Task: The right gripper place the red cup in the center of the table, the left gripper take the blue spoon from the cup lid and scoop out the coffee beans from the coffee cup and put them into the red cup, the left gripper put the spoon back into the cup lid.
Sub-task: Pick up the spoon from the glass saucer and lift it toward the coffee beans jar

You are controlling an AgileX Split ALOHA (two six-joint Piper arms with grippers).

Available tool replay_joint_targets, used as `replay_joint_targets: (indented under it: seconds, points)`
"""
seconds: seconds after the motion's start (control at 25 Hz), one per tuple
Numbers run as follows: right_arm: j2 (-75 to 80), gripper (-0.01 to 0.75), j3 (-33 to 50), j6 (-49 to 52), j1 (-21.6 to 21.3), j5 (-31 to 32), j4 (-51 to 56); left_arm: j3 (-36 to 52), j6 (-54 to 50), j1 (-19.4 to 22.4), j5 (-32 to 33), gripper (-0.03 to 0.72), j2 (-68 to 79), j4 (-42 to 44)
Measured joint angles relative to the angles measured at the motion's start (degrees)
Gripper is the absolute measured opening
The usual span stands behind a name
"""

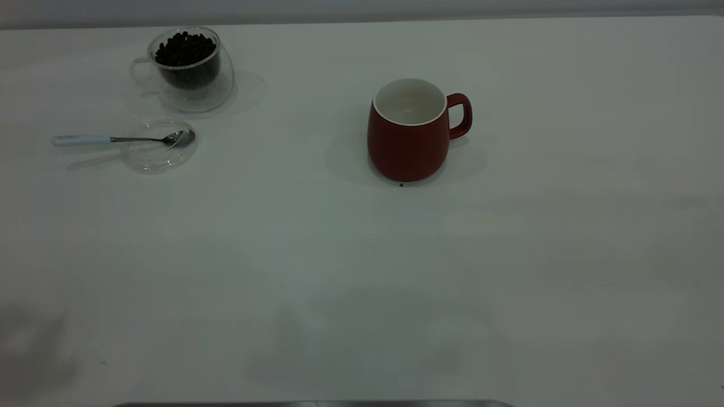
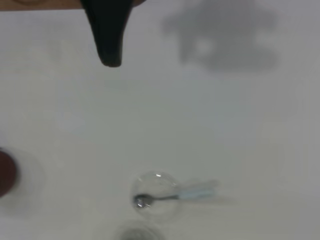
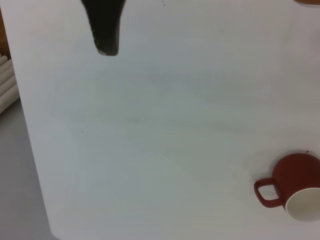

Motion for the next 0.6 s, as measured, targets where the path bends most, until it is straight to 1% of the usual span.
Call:
replay_joint_targets:
  seconds: [0.16,0.28,0.36,0.44,0.6]
  points:
    - [0.0,0.546,0.0,0.0,0.0,0.0,0.0,-8.2,2.9,0.1,-0.4,0.595,13.0,-3.0]
    - [0.0,0.546,0.0,0.0,0.0,0.0,0.0,-14.8,4.3,2.4,0.7,0.595,21.7,-4.0]
    - [0.0,0.546,0.0,0.0,0.0,0.0,0.0,-19.3,6.2,5.3,3.1,0.595,26.6,-5.5]
    - [0.0,0.546,0.0,0.0,0.0,0.0,0.0,-23.8,9.1,9.1,5.6,0.595,31.2,-8.3]
    - [0.0,0.546,0.0,0.0,0.0,0.0,0.0,-31.5,20.2,17.1,11.9,0.595,40.1,-20.7]
